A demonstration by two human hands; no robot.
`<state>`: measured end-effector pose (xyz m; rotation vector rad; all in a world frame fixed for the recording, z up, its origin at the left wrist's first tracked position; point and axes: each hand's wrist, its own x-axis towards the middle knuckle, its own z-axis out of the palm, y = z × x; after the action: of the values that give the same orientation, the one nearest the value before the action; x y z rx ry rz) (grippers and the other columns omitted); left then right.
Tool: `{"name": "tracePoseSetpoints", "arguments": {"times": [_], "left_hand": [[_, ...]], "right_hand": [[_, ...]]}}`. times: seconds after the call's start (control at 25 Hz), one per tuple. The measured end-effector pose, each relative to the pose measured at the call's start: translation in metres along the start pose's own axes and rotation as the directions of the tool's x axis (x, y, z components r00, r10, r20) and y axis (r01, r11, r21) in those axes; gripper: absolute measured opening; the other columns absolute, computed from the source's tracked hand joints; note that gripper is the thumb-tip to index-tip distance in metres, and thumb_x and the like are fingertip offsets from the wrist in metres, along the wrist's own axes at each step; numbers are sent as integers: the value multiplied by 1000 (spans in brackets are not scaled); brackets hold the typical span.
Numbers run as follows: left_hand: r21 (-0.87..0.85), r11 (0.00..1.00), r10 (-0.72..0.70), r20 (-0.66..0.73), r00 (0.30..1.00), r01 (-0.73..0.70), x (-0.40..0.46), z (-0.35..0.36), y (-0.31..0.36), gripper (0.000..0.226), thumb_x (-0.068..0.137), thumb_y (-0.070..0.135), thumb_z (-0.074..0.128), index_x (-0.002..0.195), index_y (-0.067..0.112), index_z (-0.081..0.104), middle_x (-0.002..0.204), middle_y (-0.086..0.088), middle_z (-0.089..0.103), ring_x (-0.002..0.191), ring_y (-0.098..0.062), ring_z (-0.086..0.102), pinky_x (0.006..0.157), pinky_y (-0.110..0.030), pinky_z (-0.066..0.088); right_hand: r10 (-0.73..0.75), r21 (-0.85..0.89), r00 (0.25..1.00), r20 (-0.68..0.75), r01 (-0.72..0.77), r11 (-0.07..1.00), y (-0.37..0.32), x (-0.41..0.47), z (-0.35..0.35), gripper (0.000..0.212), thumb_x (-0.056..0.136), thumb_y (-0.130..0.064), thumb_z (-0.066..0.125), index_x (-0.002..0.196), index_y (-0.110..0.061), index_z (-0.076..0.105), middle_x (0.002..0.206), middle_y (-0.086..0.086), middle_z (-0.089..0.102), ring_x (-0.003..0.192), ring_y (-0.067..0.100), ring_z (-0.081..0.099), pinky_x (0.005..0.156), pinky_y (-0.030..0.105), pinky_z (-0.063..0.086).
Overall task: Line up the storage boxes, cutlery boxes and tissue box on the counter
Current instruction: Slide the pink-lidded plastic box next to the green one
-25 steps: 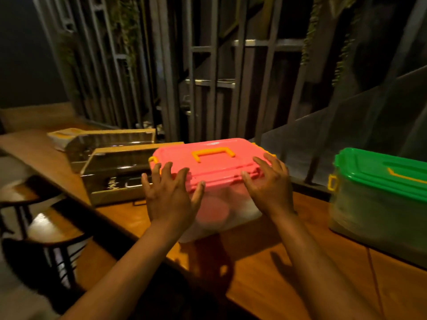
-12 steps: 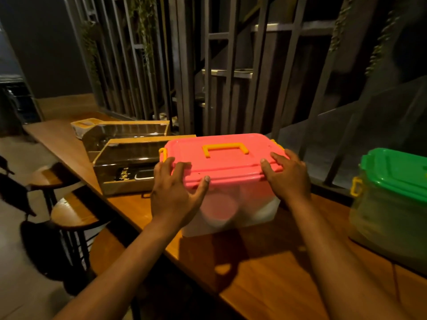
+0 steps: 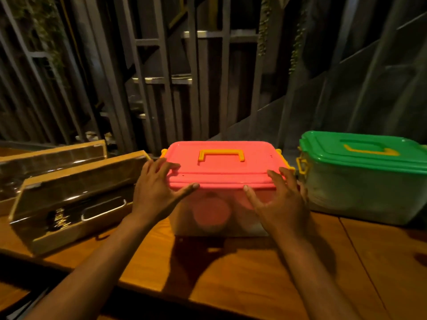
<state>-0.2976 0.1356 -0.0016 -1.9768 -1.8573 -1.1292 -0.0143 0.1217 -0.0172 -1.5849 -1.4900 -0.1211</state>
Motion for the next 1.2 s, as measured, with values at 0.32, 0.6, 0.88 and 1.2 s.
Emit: {"name": "tracePoseSetpoints", "arguments": {"times": [0.32, 0.6, 0.88, 1.2], "left_hand": [[-12, 993, 122, 63, 991, -122, 32, 32, -9, 90, 77, 87, 25, 134, 22, 51, 136, -19, 47, 126, -41, 43, 99, -53, 44], [-41, 994, 107, 159, 982, -101, 61, 66, 11, 91, 62, 94, 43, 130, 33, 45, 144, -16, 35, 136, -39, 30, 106, -53, 41], [-1, 997, 75, 66, 995, -75, 84, 103, 29, 96, 60, 98, 34, 127, 31, 50, 146, -17, 38, 132, -39, 34, 104, -52, 41], [-27, 999, 47, 126, 991, -44, 125, 136, 28, 100, 58, 98, 38, 131, 30, 48, 145, -14, 39, 136, -39, 31, 108, -56, 40]], "right_hand": [[-35, -174, 993, -109, 16, 985, -15, 7, -8, 63, 64, -74, 63, 102, -23, 62, 115, 4, 60, 115, 31, 48, 101, 49, 38], [-43, -106, 998, 40, 47, 993, 23, 45, 19, 90, 65, -83, 54, 133, -24, 51, 136, 9, 51, 137, 36, 34, 111, 52, 36], [-58, -296, 996, 68, 75, 952, 48, 86, 30, 98, 63, -97, 34, 133, -31, 54, 143, 5, 48, 138, 31, 37, 116, 58, 22], [-104, -361, 990, 93, 131, 923, 67, 127, 59, 96, 69, -95, 29, 137, -30, 50, 145, 7, 48, 137, 33, 38, 116, 64, 10]]}}
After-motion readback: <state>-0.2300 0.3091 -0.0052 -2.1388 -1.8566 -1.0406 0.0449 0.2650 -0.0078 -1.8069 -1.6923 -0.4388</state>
